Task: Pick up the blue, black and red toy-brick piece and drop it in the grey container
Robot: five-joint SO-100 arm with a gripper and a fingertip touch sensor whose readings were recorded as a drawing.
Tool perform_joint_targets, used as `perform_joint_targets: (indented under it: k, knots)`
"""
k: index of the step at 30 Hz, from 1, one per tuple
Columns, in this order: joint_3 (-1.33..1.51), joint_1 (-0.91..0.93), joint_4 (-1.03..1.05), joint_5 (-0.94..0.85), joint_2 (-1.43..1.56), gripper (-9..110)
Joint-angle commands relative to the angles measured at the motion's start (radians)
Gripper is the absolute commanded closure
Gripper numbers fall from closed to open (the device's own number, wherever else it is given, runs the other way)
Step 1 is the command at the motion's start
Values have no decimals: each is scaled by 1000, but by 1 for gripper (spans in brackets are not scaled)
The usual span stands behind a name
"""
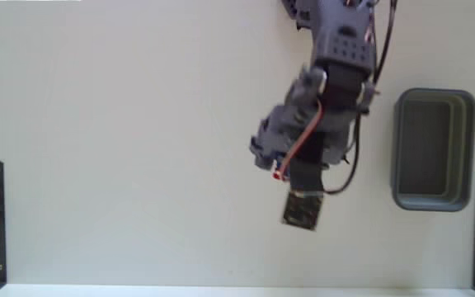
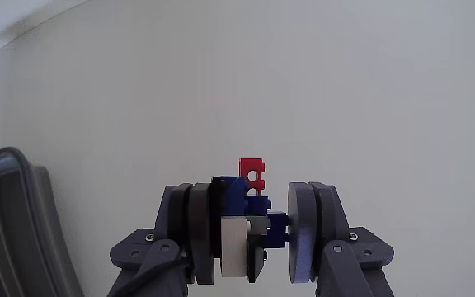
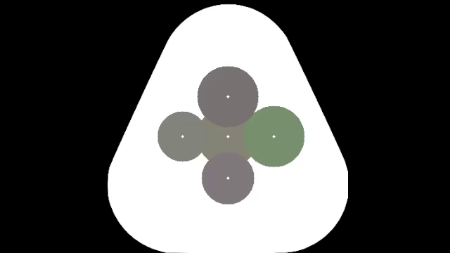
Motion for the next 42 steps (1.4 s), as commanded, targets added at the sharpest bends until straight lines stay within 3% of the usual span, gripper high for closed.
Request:
perform_joint_targets:
  k: [1, 42]
  knots:
    - [-43, -46, -28, 3, 11, 58]
    - [-153, -706, -126, 3, -198, 58]
